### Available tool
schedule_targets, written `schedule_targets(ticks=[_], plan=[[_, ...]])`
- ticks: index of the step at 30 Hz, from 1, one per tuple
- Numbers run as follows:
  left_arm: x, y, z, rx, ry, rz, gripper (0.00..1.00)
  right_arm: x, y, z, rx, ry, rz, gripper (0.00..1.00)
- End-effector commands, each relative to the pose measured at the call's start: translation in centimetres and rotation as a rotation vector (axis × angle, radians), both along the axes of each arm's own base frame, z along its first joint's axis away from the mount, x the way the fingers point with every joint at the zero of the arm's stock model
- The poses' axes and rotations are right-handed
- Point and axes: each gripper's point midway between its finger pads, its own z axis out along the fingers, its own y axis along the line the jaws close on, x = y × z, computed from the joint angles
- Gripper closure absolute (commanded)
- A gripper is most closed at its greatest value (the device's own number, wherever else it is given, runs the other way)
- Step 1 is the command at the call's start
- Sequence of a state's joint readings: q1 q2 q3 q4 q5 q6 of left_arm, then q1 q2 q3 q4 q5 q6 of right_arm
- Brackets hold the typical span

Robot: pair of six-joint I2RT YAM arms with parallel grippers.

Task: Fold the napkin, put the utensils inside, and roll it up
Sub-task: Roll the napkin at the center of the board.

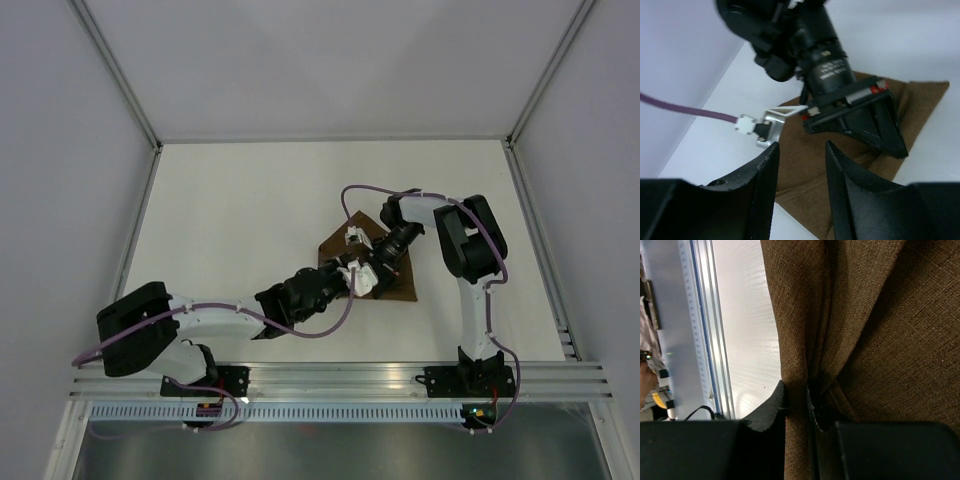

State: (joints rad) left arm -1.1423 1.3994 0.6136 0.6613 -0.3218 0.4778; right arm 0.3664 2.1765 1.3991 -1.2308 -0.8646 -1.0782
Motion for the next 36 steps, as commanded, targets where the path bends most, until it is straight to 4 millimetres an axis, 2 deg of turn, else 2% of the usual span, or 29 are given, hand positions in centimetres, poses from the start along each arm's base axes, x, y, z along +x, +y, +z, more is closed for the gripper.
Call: schedule_targets(ticks=[1, 4, 8, 18, 27, 30, 34, 36], plan=[[-1.3, -1.2, -3.7, 0.225, -0.108, -0.072, 0.52, 0.5, -1.7, -4.0, -0.076, -0.039, 0.08, 1.0], [-3.1, -2.2, -7.1, 0.327, -0.079, -0.158, 0.51, 0.6, -1.6, -4.1, -0.081, -0.025, 0.074, 1.0], [-4.3, -2.7, -9.8, 0.392, -0.047, -0.234, 0.48, 0.7, -1.7, -4.3, -0.084, -0.017, 0.066, 0.99], [-5.4, -3.8, -13.9, 0.482, 0.025, -0.327, 0.48, 0.9, -1.9, -4.6, -0.089, -0.009, 0.059, 0.99], [-3.7, -3.7, -15.9, 0.493, 0.073, -0.282, 0.51, 0.9, -1.9, -4.5, -0.088, -0.004, 0.057, 0.99], [-4.0, -3.7, -16.5, 0.509, 0.104, -0.303, 0.58, 0.9, -1.8, -4.6, -0.088, -0.004, 0.056, 1.0], [-4.6, -3.1, -17.8, 0.559, 0.185, -0.342, 0.78, 0.9, -1.9, -4.5, -0.086, 0.0, 0.057, 0.99], [-5.3, -3.2, -18.2, 0.564, 0.222, -0.382, 0.85, 0.8, -1.7, -4.3, -0.078, 0.004, 0.053, 0.91]])
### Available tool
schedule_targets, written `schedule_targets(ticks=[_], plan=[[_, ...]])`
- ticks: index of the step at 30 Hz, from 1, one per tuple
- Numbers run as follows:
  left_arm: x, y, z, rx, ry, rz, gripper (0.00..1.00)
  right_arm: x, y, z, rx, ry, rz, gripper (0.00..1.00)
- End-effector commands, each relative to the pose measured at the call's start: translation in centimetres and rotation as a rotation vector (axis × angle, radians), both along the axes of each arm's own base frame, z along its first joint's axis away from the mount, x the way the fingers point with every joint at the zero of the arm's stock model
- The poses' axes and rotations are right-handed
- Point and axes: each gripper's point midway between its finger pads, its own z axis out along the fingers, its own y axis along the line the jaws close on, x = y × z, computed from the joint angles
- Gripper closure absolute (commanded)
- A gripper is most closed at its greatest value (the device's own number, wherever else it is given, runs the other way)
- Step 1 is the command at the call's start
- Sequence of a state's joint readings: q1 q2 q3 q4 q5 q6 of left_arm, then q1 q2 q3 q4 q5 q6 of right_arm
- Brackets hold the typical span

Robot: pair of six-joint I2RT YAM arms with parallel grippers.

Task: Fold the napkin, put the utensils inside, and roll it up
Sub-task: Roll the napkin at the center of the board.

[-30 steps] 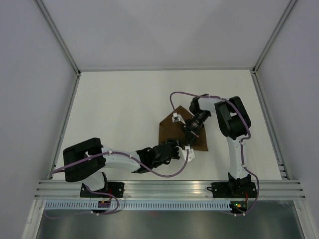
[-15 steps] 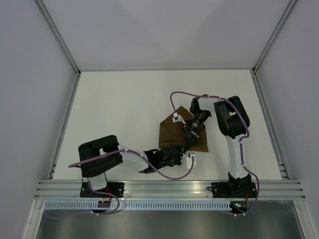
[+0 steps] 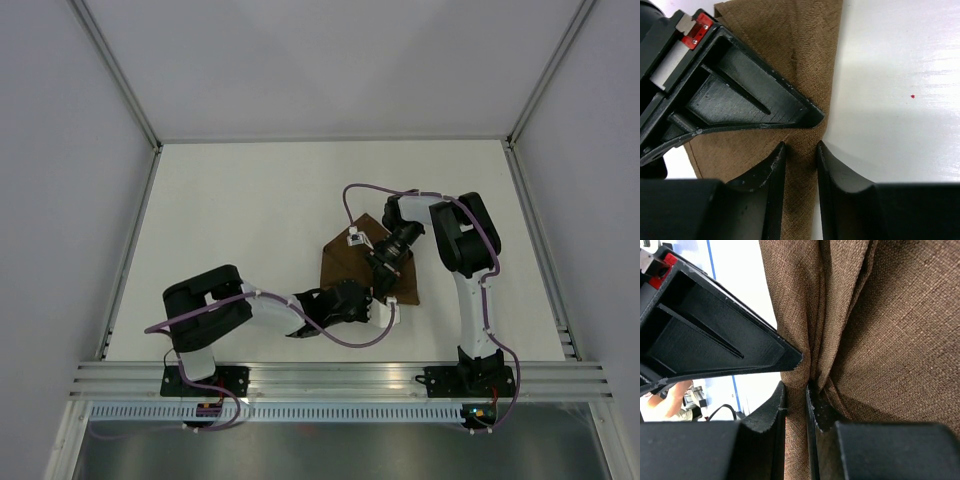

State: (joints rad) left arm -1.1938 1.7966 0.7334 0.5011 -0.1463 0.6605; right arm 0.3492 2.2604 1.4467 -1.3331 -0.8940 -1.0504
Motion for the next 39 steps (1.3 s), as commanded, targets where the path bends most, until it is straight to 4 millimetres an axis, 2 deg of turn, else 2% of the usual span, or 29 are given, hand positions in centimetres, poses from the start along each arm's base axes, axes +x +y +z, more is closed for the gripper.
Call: schedule_targets(ticks=[1, 2, 3, 4, 5, 7, 8, 12, 13, 14, 15, 16, 17, 18, 19, 20, 21, 23, 24, 26, 28, 29, 31, 32, 33, 36, 37, 38, 39], plan=[[-2.2, 1.0, -3.4, 0.114, 0.166, -0.074, 0.92, 1.7, -1.3, -3.8, -0.027, -0.157, 0.103, 0.87], [-2.6, 0.8, -3.4, 0.109, 0.19, -0.093, 0.95, 1.8, -1.1, -3.5, -0.021, -0.155, 0.091, 0.74], [-3.1, 0.7, -3.5, 0.114, 0.215, -0.117, 0.98, 2.1, -0.8, -2.5, 0.002, -0.17, 0.075, 0.68], [-3.3, 0.4, -3.3, 0.116, 0.226, -0.129, 0.98, 2.2, -0.5, -1.9, 0.016, -0.175, 0.062, 0.63], [-3.7, 1.0, -3.9, 0.152, 0.256, -0.135, 0.98, 2.6, -0.5, -1.2, 0.026, -0.185, 0.04, 0.57], [-4.0, 0.5, -3.7, 0.142, 0.323, -0.147, 0.98, 3.6, 0.1, 1.1, 0.067, -0.217, -0.012, 0.52], [-4.9, 0.9, -4.0, 0.158, 0.392, -0.167, 0.98, 4.1, 0.0, 2.0, 0.082, -0.23, -0.041, 0.48], [-5.0, 0.5, -2.9, 0.119, 0.524, -0.145, 0.98, 6.9, -0.1, 7.5, 0.137, -0.316, -0.202, 0.45], [-4.6, 0.7, -2.7, 0.104, 0.561, -0.133, 0.98, 9.1, -0.5, 8.0, 0.15, -0.386, -0.263, 0.44], [-5.0, 0.4, -2.2, 0.079, 0.607, -0.158, 0.98, 10.1, -0.9, 8.7, 0.142, -0.411, -0.318, 0.43], [-5.2, 0.7, -2.1, 0.086, 0.656, -0.137, 0.98, 10.8, -1.4, 9.9, 0.148, -0.454, -0.364, 0.43], [-4.8, 1.0, -2.2, 0.083, 0.688, -0.122, 0.98, 13.0, -2.6, 10.4, 0.127, -0.499, -0.462, 0.43], [-5.2, 0.9, -2.0, 0.072, 0.737, -0.134, 0.98, 13.6, -3.3, 10.6, 0.123, -0.511, -0.516, 0.43], [-5.0, 0.9, -1.7, 0.068, 0.787, -0.112, 0.98, 14.3, -4.0, 12.0, 0.139, -0.563, -0.558, 0.44], [-4.6, 1.5, -2.5, 0.084, 0.84, -0.081, 0.98, 15.9, -5.6, 13.0, 0.148, -0.595, -0.641, 0.44], [-4.9, 1.4, -2.4, 0.079, 0.896, -0.087, 0.98, 15.9, -6.3, 13.2, 0.156, -0.601, -0.673, 0.45], [-4.8, 1.4, -2.2, 0.092, 0.952, -0.06, 0.98, 15.8, -6.6, 14.7, 0.181, -0.646, -0.683, 0.45], [-4.5, 1.8, -2.8, 0.102, 1.045, -0.037, 0.98, 15.7, -8.8, 15.7, 0.19, -0.721, -0.699, 0.45], [-3.8, 1.7, -2.5, 0.089, 1.07, -0.016, 0.98, 14.5, -9.1, 16.1, 0.18, -0.761, -0.685, 0.45], [-4.1, 2.0, -2.9, 0.099, 1.156, -0.003, 0.98, 13.3, -9.2, 15.9, 0.174, -0.841, -0.631, 0.44], [-3.6, 1.9, -2.5, 0.08, 1.211, 0.005, 0.98, 11.0, -9.0, 15.0, 0.136, -0.902, -0.565, 0.44], [-4.0, 2.2, -2.5, 0.089, 1.257, 0.004, 0.98, 9.5, -8.8, 13.5, 0.121, -0.899, -0.531, 0.45], [-3.6, 2.2, -2.6, 0.084, 1.303, 0.017, 0.98, 8.2, -9.0, 13.4, 0.102, -1.017, -0.441, 0.45], [-3.7, 2.2, -2.5, 0.08, 1.33, 0.018, 0.98, 7.1, -7.9, 13.0, 0.111, -1.037, -0.382, 0.45], [-3.6, 2.1, -2.9, 0.087, 1.357, 0.03, 0.98, 5.8, -7.8, 12.3, 0.107, -1.068, -0.345, 0.45], [-3.6, 2.0, -2.7, 0.084, 1.419, 0.031, 0.98, 3.5, -6.5, 10.6, 0.099, -1.114, -0.261, 0.43], [-3.7, 2.1, -3.0, 0.092, 1.43, 0.037, 0.98, 3.2, -5.6, 10.3, 0.097, -1.144, -0.227, 0.41], [-3.8, 2.2, -3.2, 0.095, 1.441, 0.038, 0.98, 2.4, -5.3, 9.2, 0.091, -1.134, -0.208, 0.4], [-3.8, 2.1, -3.2, 0.095, 1.448, 0.044, 0.98, 2.0, -5.0, 8.9, 0.087, -1.146, -0.19, 0.4]])
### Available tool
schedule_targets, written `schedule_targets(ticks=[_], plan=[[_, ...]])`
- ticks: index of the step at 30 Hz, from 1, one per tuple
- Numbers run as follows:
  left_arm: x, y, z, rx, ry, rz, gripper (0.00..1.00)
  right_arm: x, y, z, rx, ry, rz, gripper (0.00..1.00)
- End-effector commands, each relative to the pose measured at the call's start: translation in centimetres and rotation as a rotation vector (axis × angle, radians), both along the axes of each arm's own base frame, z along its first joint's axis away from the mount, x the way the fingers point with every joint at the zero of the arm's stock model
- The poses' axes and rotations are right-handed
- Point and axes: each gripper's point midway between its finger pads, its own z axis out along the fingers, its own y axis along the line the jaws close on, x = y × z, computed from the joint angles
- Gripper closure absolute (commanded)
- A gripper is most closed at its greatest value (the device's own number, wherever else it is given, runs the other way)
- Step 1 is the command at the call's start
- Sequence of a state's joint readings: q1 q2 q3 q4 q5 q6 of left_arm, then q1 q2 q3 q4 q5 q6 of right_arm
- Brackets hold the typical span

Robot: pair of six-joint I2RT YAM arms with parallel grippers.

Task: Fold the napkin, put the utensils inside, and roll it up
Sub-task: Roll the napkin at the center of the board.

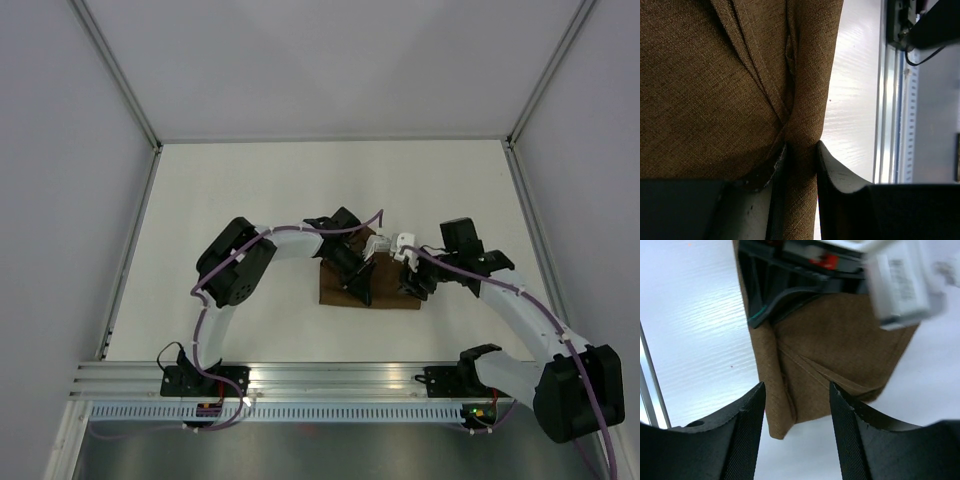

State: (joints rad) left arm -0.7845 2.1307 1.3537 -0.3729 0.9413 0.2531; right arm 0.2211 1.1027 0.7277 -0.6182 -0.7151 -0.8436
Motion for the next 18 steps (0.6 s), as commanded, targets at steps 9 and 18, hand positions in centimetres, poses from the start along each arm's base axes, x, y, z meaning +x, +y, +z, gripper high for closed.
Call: schedule_targets(ticks=[9, 18], plan=[[-2.7, 3.0, -4.1, 0.196, 0.23, 0.035, 0.98, -1.7, 4.5, -5.8, -0.2, -0.195, 0.149, 0.41], [-2.3, 2.9, -4.7, 0.22, 0.228, 0.046, 0.98, -3.2, 6.3, -8.5, -0.257, -0.142, 0.223, 0.44]])
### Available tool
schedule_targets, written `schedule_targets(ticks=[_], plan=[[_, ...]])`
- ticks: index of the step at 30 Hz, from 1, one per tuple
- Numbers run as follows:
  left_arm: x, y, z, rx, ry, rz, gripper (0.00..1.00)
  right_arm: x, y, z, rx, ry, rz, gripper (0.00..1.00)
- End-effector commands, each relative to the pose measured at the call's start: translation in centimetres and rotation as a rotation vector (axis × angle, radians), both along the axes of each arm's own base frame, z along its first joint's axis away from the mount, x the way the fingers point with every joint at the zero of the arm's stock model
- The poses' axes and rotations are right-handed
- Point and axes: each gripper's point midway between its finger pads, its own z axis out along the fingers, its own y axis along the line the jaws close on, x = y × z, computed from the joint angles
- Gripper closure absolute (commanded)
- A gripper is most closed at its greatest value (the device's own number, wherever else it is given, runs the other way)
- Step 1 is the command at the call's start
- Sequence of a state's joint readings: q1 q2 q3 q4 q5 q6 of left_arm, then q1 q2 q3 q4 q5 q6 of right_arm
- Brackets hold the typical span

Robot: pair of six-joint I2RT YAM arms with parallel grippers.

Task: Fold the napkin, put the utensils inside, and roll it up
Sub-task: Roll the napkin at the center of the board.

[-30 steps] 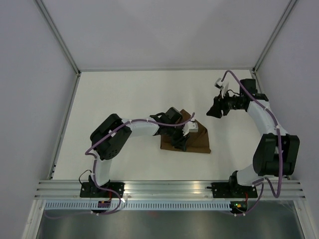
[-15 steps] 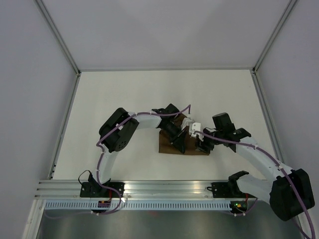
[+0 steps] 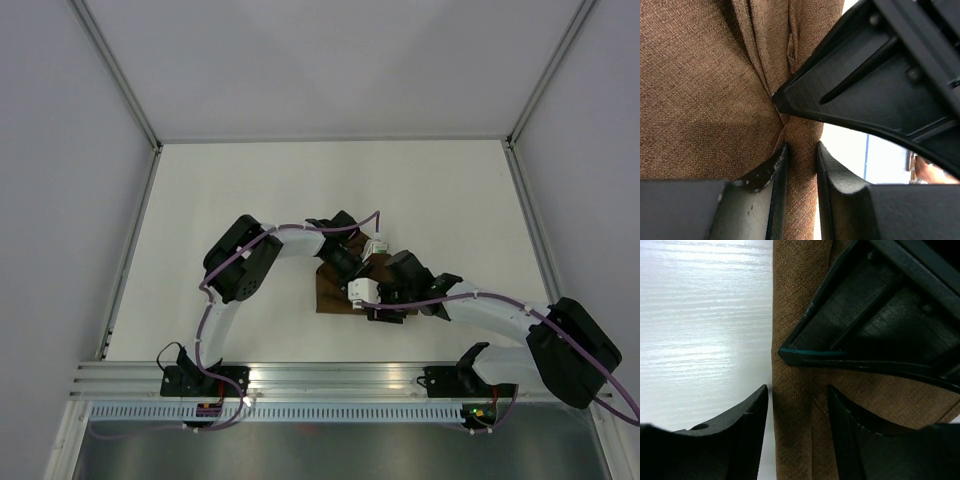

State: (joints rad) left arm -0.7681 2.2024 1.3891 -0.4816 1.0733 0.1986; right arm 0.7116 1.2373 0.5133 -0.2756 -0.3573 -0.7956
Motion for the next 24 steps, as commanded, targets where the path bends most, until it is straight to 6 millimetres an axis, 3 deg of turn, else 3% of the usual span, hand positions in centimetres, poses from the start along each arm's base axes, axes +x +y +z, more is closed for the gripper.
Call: schedule_targets(ticks=[1, 5, 7, 10, 11, 12, 19, 24], plan=[[-0.3, 2.1, -4.5, 0.187, -0.001, 0.025, 0.98, 1.3, 0.9, 0.3, 0.008, -0.05, -0.025, 0.46], [0.1, 2.3, -5.0, 0.211, -0.022, 0.032, 0.98, 1.2, 1.2, 0.0, 0.002, -0.042, -0.023, 0.59], [0.5, 2.3, -5.2, 0.23, -0.044, 0.041, 0.94, 1.0, 1.1, -0.2, -0.006, -0.03, -0.023, 0.76], [1.6, 2.0, -4.4, 0.225, -0.07, 0.075, 0.9, 0.5, 0.8, -0.8, -0.028, -0.003, -0.009, 0.91], [1.9, 1.8, -3.9, 0.22, -0.061, 0.096, 0.77, 0.3, 0.6, -1.2, -0.037, 0.009, -0.008, 0.93], [2.6, 1.6, -3.4, 0.203, -0.061, 0.12, 0.73, 0.1, 0.5, -1.4, -0.043, 0.02, -0.004, 0.95], [7.1, 0.5, 2.5, 0.058, -0.096, 0.278, 0.63, -0.9, 0.2, -2.5, -0.051, 0.127, 0.019, 1.0], [9.9, 1.1, 6.4, -0.039, -0.161, 0.395, 0.58, -0.9, -0.3, -3.0, -0.058, 0.192, 0.023, 1.0]])
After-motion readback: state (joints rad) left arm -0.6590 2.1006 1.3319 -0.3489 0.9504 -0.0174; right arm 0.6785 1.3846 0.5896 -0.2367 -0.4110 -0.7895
